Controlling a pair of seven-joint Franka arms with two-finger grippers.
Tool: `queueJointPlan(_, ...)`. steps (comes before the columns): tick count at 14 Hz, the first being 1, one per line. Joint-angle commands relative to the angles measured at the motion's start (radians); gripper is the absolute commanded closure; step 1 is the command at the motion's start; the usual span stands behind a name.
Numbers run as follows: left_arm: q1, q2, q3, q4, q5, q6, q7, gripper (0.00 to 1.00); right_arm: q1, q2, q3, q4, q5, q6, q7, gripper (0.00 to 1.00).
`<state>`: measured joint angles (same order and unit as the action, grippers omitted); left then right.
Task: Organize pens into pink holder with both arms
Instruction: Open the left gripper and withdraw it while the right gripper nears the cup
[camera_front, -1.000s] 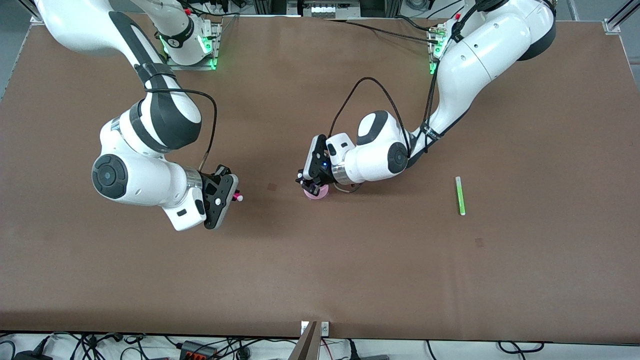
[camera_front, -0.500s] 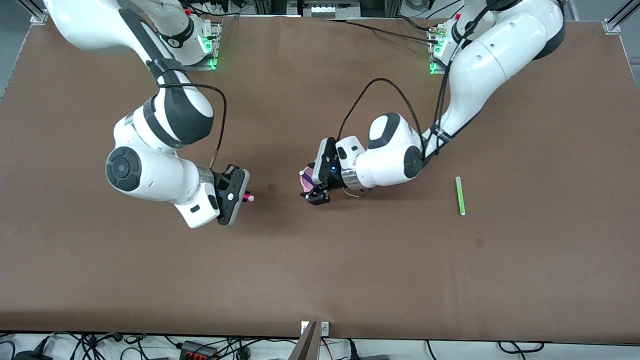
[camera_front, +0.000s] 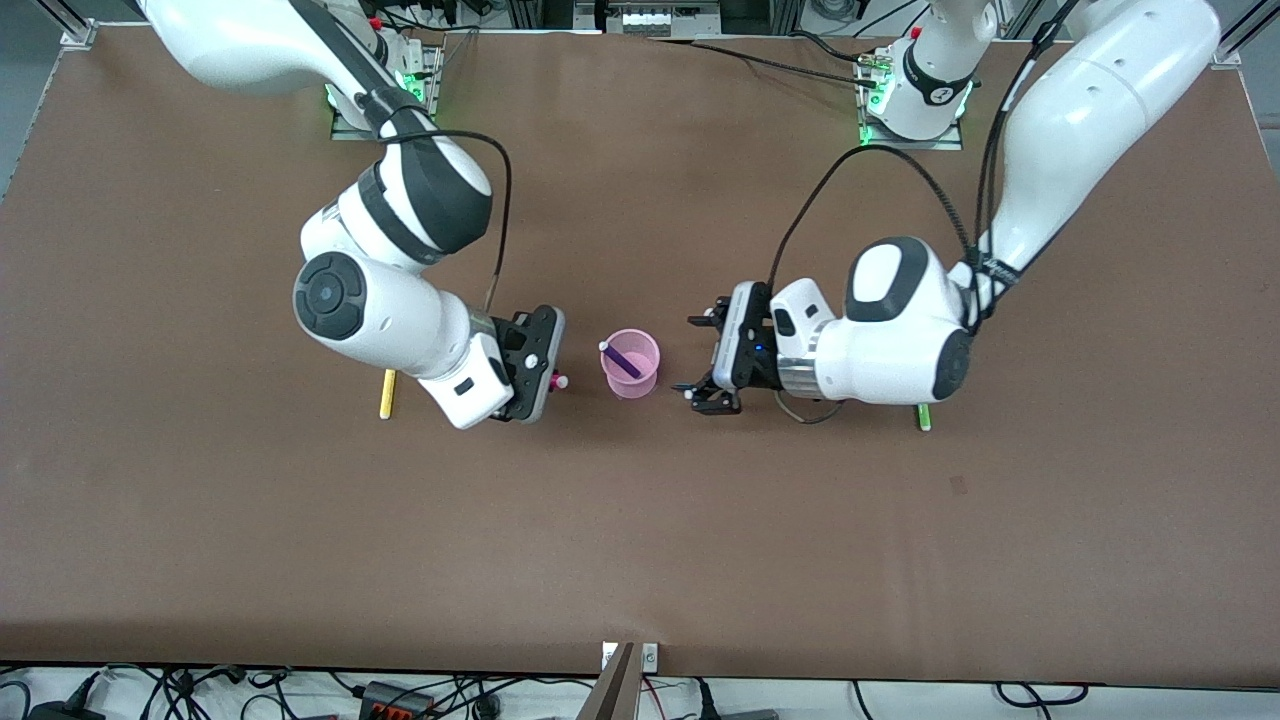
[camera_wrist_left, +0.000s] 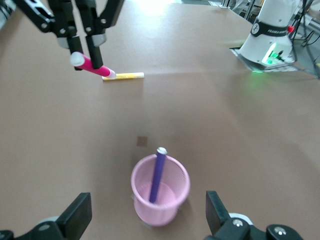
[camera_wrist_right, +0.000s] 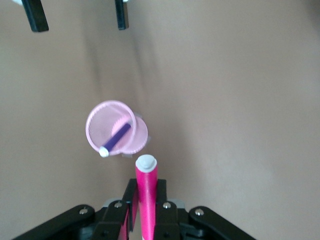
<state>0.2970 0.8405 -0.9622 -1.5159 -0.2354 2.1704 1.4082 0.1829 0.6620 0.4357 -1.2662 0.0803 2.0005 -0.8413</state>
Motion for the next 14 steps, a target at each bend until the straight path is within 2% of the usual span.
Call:
queueJointPlan(1, 0.043, -0.087, 0.01, -0.012, 0.077, -0.101, -0.171, 0.0, 0.007, 0.002, 0.06, 0.005, 0.007, 0.059, 0.002, 1.0)
queueJointPlan(3, 0.045, -0.162, 0.01, -0.012, 0.238, -0.142, -0.349, 0.0, 0.05, 0.02, 0.06, 0.004, 0.007, 0.125, 0.005, 1.0)
queueJointPlan(5, 0.045, -0.178, 0.01, -0.012, 0.388, -0.159, -0.493, 0.0, 0.091, 0.044, 0.06, 0.005, 0.007, 0.188, 0.042, 1.0)
queueJointPlan(7, 0.059, -0.179, 0.022, -0.012, 0.509, -0.191, -0.558, 0.0, 0.136, 0.065, 0.057, 0.004, 0.003, 0.228, 0.085, 1.0)
queueJointPlan(11, 0.123, -0.201, 0.034, 0.032, 0.602, -0.361, -0.601, 0.0, 0.22, 0.093, 0.028, 0.005, -0.031, 0.271, 0.172, 1.0)
queueJointPlan(14, 0.145, -0.208, 0.046, 0.083, 0.619, -0.493, -0.705, 0.0, 0.285, 0.099, -0.05, 0.007, -0.045, 0.293, 0.192, 1.0)
